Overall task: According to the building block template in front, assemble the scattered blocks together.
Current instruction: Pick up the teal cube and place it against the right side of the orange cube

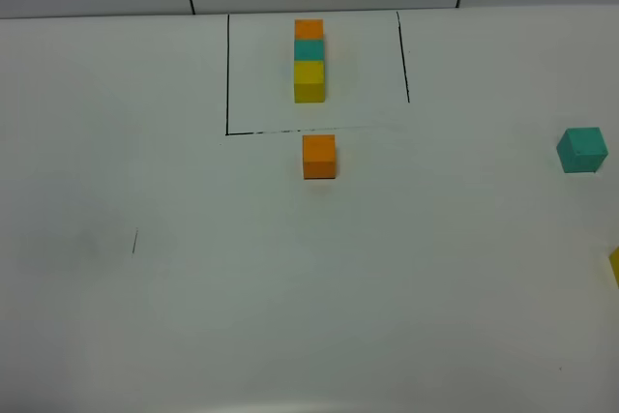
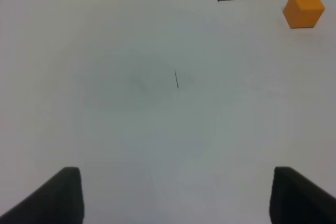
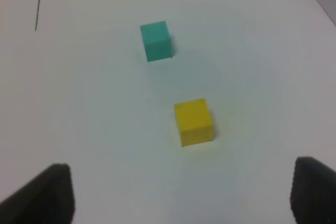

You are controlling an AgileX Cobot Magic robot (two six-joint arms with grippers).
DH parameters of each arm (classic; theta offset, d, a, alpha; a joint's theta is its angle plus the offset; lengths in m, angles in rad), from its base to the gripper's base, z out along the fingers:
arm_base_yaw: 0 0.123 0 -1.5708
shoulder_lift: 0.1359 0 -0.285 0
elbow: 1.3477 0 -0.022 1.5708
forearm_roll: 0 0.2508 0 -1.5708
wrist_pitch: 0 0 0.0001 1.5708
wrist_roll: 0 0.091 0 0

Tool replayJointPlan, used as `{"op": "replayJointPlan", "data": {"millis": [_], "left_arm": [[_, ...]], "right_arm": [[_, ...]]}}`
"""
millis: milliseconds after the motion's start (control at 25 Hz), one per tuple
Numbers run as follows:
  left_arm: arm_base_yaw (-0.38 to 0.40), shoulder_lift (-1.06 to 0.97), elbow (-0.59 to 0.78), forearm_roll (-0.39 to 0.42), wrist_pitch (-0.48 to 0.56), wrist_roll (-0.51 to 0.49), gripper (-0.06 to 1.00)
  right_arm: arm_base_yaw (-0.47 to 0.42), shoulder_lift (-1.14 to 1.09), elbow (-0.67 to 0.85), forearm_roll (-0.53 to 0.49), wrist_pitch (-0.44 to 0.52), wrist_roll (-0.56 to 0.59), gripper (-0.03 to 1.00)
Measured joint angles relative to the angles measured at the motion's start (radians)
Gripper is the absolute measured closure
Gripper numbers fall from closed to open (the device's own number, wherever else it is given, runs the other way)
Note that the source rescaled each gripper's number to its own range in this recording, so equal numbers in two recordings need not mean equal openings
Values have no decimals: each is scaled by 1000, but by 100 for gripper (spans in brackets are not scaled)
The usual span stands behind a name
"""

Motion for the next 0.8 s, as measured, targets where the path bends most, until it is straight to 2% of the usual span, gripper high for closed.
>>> {"op": "replayJointPlan", "data": {"millis": [360,600,800], "left_arm": [[0,0,0,0,0,-1,33],[0,0,0,0,0,-1,33],[0,0,0,0,0,-1,33]], "right_arm": [[0,0,0,1,0,1,27],[0,0,0,6,-1,52,27],[0,169,-22,2,-31,88,16]]}}
